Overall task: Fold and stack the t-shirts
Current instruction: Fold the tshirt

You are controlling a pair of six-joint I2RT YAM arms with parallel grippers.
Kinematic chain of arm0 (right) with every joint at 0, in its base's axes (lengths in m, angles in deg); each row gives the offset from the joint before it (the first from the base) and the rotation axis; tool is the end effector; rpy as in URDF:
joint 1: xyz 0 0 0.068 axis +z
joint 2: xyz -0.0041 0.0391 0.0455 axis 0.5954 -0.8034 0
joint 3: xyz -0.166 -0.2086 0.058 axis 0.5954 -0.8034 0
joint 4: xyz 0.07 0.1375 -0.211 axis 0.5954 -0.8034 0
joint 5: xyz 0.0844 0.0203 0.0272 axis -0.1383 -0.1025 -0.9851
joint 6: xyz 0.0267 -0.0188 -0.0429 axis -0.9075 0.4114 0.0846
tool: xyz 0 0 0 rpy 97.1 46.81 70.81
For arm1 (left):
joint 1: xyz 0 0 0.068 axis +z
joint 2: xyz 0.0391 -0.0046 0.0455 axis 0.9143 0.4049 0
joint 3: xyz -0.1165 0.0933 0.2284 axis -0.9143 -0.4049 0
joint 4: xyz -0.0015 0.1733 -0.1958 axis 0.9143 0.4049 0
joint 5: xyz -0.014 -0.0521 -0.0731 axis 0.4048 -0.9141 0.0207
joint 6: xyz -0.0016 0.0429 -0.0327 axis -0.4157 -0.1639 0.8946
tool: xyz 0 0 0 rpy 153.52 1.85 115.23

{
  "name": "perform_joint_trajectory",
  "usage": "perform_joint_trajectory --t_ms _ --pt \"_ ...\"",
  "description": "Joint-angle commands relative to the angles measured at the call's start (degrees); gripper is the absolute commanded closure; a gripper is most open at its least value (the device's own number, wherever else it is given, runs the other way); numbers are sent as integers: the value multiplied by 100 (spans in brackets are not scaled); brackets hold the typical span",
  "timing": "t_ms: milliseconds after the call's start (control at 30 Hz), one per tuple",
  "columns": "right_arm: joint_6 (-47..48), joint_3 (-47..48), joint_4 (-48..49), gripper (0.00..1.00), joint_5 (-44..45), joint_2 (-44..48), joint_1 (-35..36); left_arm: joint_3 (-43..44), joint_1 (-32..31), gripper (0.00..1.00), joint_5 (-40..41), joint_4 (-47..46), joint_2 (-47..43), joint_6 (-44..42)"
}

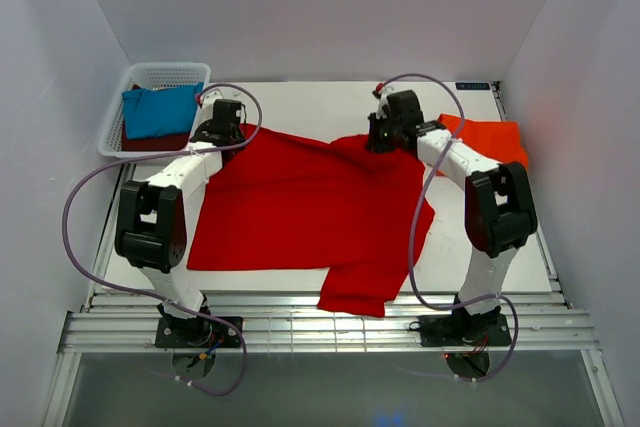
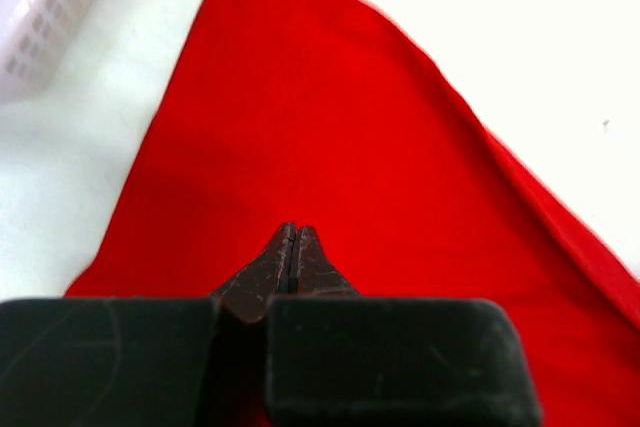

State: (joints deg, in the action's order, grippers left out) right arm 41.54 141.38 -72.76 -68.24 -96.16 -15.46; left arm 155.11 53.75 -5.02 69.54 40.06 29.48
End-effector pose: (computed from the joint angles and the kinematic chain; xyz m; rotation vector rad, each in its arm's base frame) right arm 0.4081 0.1623 0.2463 -0.2904 2.2361 0.4446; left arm 0.3820 -0.0703 0.2389 -0.5472 2.1961 0.0383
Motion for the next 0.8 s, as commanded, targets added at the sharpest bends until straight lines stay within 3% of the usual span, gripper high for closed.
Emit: perform_joint_trajectory --t_ms 0,200,333,533,767 --pt "376 -1108 -63 92 398 705 440 -235 -82 100 -49 31 -378 206" --pt "226 -2172 -203 91 1515 1419 1222 -350 -118 100 -40 -39 -362 189" --pt "174 -2314 -422 61 1875 1560 1416 -122 -118 100 118 -30 15 119" --pt "112 -2429 -274 46 2569 1956 1469 677 -83 100 329 92 745 -74" --pt "-116 -2245 -36 46 2632 1597 1381 1724 93 100 223 189 1738 -346"
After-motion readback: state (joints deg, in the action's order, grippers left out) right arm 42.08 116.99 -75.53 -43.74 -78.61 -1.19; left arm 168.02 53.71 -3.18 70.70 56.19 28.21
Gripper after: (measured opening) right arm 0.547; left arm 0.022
